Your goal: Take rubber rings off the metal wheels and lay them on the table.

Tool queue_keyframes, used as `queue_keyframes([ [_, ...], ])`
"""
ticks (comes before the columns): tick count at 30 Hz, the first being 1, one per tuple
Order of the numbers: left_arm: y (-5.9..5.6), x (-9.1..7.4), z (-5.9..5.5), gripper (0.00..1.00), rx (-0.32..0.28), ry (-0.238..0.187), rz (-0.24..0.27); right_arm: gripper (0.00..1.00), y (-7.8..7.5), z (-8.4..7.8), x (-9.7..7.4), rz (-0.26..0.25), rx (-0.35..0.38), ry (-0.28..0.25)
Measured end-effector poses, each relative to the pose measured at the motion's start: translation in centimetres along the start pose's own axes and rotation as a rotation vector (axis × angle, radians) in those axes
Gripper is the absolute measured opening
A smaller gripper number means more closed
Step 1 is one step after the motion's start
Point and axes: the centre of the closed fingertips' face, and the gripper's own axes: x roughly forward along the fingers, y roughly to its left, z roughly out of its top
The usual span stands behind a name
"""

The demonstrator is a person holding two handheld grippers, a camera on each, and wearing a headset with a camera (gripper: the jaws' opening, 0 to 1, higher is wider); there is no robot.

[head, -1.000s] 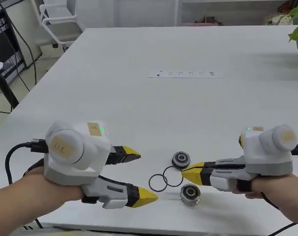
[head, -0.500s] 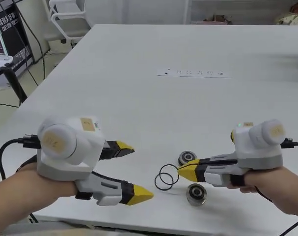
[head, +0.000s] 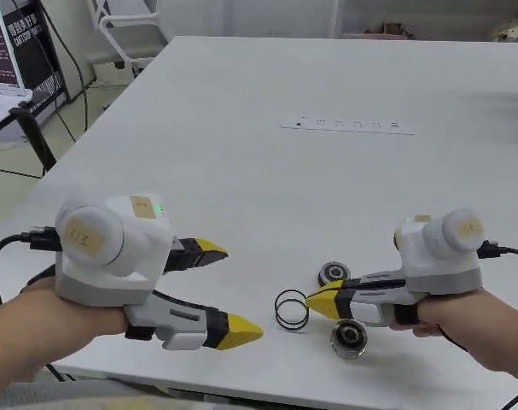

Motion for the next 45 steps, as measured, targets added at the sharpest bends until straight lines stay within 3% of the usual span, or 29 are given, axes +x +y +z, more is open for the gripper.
queue_keyframes([
  [28,0.3,0.2,-0.8,0.68,-0.010,0.032,0.001,0.00,-1.5,-1.4,0.8,-0.037,0.022,0.054],
  [45,-0.1,0.1,-1.0,0.68,-0.010,0.046,-0.006,0.11,-1.4,-1.8,0.7,-0.048,0.003,0.079],
])
